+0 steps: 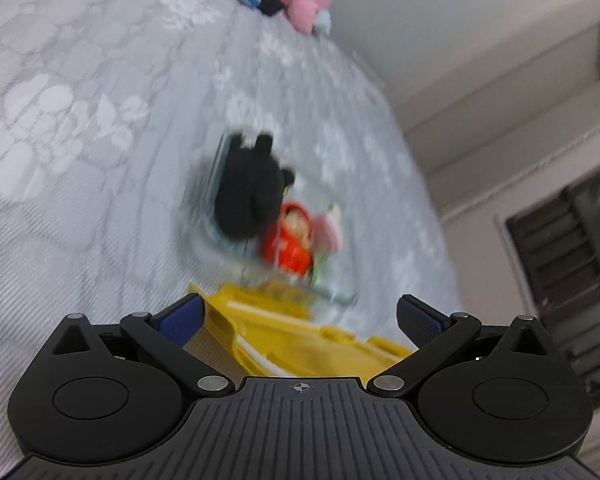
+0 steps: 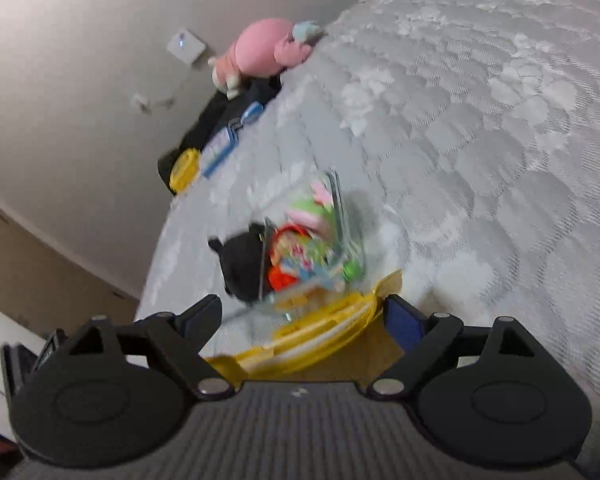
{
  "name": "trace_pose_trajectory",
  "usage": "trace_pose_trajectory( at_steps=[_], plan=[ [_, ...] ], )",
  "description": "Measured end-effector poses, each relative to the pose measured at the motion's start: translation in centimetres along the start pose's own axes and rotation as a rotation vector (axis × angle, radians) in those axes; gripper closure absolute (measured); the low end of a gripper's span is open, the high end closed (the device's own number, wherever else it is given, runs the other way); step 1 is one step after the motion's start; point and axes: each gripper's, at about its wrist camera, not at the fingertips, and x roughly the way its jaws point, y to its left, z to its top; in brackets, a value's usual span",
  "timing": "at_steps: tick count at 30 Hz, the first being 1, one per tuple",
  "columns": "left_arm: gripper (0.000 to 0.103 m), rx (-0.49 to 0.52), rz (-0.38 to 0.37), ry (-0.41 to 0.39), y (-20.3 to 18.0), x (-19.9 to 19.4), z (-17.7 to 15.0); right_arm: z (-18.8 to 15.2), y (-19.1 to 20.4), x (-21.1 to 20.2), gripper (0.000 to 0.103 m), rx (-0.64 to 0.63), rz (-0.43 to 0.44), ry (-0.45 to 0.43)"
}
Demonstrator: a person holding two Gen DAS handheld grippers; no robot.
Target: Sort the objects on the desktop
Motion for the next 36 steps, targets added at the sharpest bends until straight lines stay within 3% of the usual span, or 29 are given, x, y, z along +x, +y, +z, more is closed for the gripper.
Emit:
trace_pose_trajectory(
  at_steps=[4, 10, 20, 23, 30, 32, 36],
  plan=[
    [0.000, -0.003, -0.048, -0.052, 0.0, 0.3, 1.1, 1.4, -0.2, 1.2, 0.005, 0.058, 0.056, -0.067],
    [0.000, -0.074, -0.119, -0.098, 1.4, 1.3, 2.9, 2.9, -1.0, 2.8, 0.003, 0.109, 0.091, -0.157],
    [0.000, -0.104, -0.133, -0.128, 2.1, 2.1, 4.0, 3.3, 1.5, 6.0, 0.005, -0.030, 0.058, -0.243],
    [0.000, -0.098, -0.134, -0.129, 2.1, 2.1, 3.9, 2.9, 2.6, 6.2, 0.005, -0.124, -0.001, -0.320],
    [0.000, -0.109, -0.151, -0.140, 3.0, 2.6, 3.9, 1.6, 4.8, 6.5, 0.007, -0.411, -0.234, -0.551],
    [0.000, -0.125, -0.154, -0.138, 3.4, 2.8, 4.0, 1.6, 5.0, 6.5, 0.007, -0.433, -0.284, -0.561],
    [0.000, -0.078, -0.050, -0.093, 3.1, 3.7, 3.8, 2.2, 5.0, 3.5, 0.008, -0.355, -0.349, -0.484]
  ],
)
